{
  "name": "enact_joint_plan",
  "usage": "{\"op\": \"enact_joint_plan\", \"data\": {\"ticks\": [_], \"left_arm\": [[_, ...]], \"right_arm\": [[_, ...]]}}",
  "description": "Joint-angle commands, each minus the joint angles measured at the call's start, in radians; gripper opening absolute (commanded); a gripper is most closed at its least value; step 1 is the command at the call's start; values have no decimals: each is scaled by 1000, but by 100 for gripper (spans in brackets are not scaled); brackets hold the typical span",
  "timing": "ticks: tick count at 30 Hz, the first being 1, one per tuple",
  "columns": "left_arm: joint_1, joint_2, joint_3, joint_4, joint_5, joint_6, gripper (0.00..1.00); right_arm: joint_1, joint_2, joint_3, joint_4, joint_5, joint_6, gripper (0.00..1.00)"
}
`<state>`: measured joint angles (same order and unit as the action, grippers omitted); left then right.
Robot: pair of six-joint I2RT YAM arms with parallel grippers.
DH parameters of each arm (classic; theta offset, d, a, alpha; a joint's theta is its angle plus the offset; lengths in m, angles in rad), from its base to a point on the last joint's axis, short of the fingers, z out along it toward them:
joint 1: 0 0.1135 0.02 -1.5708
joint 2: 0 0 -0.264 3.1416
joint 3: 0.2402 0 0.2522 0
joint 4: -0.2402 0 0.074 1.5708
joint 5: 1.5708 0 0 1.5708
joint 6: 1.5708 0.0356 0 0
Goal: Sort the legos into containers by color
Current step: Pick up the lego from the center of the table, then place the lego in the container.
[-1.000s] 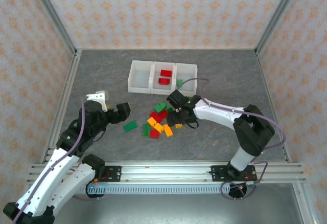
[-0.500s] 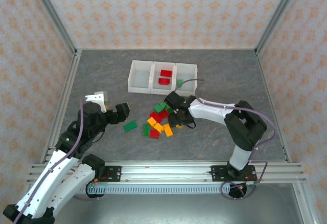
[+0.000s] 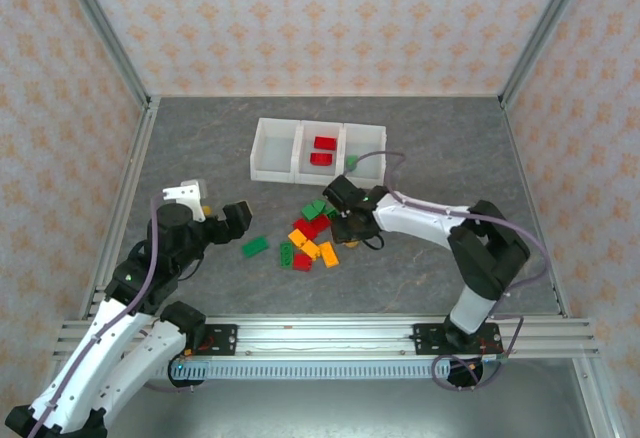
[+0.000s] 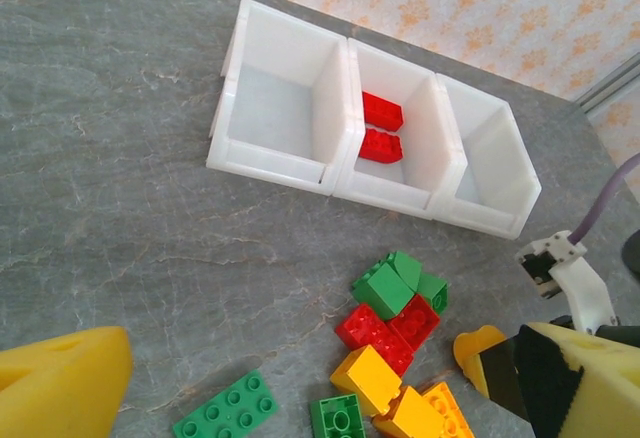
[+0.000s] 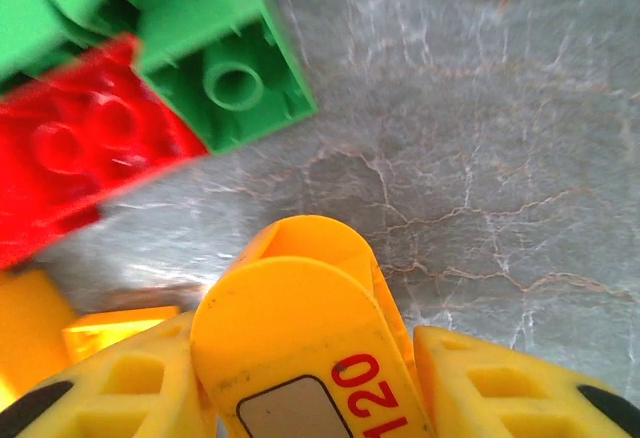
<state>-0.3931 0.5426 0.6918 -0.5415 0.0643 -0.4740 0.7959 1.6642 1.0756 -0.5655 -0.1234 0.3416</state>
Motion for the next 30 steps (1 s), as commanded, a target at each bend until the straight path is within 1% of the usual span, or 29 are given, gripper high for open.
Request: {"op": "enact_joint_plan", "data": {"ticks": [1,4,6,10,13,18,23,30], "left_arm": [[-4,-19,-17,26,-24,-6,99],[-3,-24,-19,30,-21,-4,99],[-4,-24,-21,33,-18,-4,99],[-3,-26,-20,32,-14,-5,99],[-4,-36,-23,35,-8,-3,99],[-4,-53,-27,43,8,-4,99],[-4,-77,-29,45,12,-8,99],[-3,-121,-37,56,13,-9,99]], "right_arm": [[5,-127,27,36,26,54,36],[5,-186,75,84,30,82,34],[3,-199,117,144,36,101,33],[-3,-137,221,257,46,129,33],[-16,-16,361,287,7,127,32],[-24,238,673,243,-63,92,31],[-48,447,931,219,-137,89,30],[-79,712,1244,161,-235,75,31]]}}
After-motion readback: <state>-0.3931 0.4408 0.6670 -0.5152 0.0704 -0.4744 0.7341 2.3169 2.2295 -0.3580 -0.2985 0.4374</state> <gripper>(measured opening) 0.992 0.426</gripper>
